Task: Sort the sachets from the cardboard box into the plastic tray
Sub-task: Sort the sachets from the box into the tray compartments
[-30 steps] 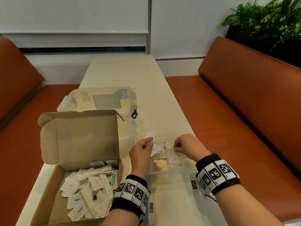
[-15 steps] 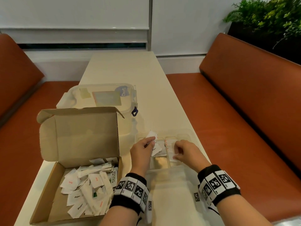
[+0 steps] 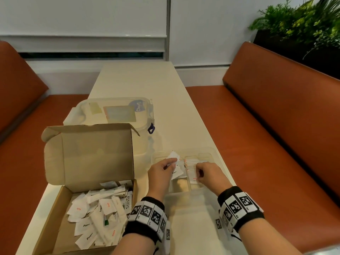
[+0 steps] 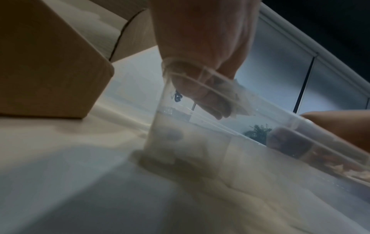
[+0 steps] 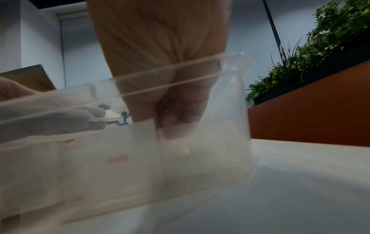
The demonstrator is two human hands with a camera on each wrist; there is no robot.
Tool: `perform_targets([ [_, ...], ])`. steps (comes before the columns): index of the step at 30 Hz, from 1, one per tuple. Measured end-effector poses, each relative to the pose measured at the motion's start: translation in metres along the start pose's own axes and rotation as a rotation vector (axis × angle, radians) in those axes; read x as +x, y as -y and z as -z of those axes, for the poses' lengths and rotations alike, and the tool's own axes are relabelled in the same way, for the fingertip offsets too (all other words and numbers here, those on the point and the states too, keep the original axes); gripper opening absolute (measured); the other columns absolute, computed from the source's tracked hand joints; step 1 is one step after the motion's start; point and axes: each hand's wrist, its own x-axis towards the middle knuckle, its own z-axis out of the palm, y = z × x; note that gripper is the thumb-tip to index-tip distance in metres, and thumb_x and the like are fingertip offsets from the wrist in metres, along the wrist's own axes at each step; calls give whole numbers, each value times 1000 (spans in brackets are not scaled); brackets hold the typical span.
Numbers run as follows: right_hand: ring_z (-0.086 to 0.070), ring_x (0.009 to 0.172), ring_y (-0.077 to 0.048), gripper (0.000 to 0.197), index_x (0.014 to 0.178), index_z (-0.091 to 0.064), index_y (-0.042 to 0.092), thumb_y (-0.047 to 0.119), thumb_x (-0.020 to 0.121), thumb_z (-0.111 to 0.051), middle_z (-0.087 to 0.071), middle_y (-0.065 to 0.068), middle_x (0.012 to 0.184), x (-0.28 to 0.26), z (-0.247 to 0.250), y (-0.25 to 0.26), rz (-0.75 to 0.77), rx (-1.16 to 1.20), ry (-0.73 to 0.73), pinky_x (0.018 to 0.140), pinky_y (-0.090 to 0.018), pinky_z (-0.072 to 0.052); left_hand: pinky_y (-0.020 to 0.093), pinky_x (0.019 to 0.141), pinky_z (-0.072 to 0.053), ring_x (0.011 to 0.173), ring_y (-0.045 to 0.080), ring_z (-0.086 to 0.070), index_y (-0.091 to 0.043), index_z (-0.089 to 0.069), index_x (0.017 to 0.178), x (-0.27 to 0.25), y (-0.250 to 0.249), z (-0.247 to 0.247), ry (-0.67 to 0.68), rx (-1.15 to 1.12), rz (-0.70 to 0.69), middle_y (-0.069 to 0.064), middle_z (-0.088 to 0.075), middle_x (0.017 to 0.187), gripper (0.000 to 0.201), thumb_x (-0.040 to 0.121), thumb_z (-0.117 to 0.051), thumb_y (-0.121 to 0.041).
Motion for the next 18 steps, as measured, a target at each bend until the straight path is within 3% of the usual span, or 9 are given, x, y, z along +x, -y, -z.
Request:
perform_targets([
  [2,-49,70,-15,33,61,-41,22,-2,79,-54,-52,3,72,-1,0,0,4,14,9,57,-17,-33,7,66,-48,74,2,-60,-34,-71,92,-1,-1,1,28,6,-6,-14,-68,89,28,88,-62,-8],
  [4,-50,69,-14,30,64,-43,23,3,79,-59,-52,5,72,-2,2,0,-2,43,3,54,-15,-33,15,68,-50,67,7,-57,-37,-67,97,-3,-3,2,59,2,-10,-5,-69,89,33,86,-62,-6],
  [7,-50,68,-7,9,85,-55,24,24,86,-64,-56,8,77,0,7,7,-17,185,-148,57,-16,-34,27,77,-53,80,14,-66,-36,-57,116,-4,-8,4,132,-92,23,3,-72,95,46,85,-61,-2],
  [10,-53,71,-2,13,101,-61,27,33,89,-61,-60,11,82,6,15,19,-29,432,-234,60,-14,-38,24,74,-54,79,12,-68,-29,-56,119,-4,-10,5,223,-135,44,0,-74,88,45,84,-64,-1],
  [13,-59,68,-9,13,97,-67,18,25,86,-68,-65,2,79,10,19,28,-58,612,-164,59,-17,-46,18,66,-51,70,5,-65,-17,-62,117,-5,-12,6,274,-162,65,-9,-72,75,37,83,-67,-2],
  [16,-60,58,-12,7,86,-65,7,11,83,-70,-65,-6,71,11,20,31,-89,782,-196,55,-17,-51,27,72,-53,82,17,-68,-18,-60,118,-3,-14,7,249,-237,136,6,-73,96,40,82,-70,-3],
  [18,-62,55,-14,7,83,-62,6,6,83,-69,-65,-10,70,11,19,33,-120,897,-232,56,-21,-55,30,71,-54,83,19,-69,-24,-55,119,-2,-14,7,224,-282,171,9,-72,100,44,82,-69,-3],
])
